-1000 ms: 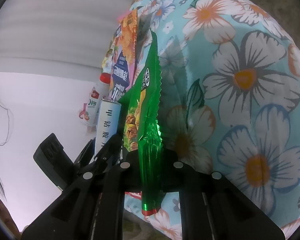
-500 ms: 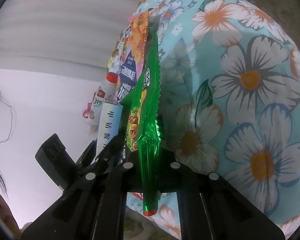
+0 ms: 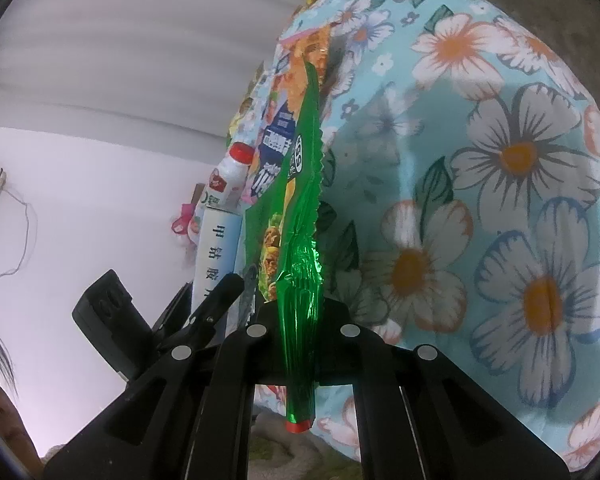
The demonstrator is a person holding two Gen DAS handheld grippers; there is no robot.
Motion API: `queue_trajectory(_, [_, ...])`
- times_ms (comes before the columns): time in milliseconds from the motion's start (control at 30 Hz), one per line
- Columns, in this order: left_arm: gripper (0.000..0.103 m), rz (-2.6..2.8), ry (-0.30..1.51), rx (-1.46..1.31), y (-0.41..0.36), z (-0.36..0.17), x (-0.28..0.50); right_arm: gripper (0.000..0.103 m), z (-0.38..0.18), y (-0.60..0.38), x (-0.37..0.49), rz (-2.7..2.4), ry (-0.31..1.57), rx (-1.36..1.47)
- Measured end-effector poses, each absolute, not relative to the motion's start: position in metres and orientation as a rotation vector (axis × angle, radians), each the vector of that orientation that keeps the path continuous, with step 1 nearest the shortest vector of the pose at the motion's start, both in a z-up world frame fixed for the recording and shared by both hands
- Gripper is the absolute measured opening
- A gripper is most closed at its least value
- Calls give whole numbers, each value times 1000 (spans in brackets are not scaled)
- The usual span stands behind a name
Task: Collect trash
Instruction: 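Carry carton and green chip bag over the wastebasket and open both tools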
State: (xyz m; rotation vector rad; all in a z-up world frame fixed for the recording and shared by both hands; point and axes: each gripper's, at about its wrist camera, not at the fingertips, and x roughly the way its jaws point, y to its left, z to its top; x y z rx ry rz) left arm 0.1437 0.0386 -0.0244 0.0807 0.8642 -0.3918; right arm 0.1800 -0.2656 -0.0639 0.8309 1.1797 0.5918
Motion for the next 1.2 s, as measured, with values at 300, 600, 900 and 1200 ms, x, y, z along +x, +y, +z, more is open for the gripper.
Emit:
queue_trajectory(300, [72, -372, 820, 82, 12, -13, 114, 5, -60, -259, 177, 592, 1150, 815])
queue_trajectory(600, [72, -360, 771, 82, 14, 6, 90, 5, -50, -265, 166, 599, 1106, 810])
queue_trajectory(900, [72, -382, 712, 71, 16, 27, 73, 5, -41, -279, 153, 592, 1050, 831])
queue_trajectory(1200, [72, -469, 675, 86, -1, 43, 72, 4, -28, -305, 131, 537, 972, 869])
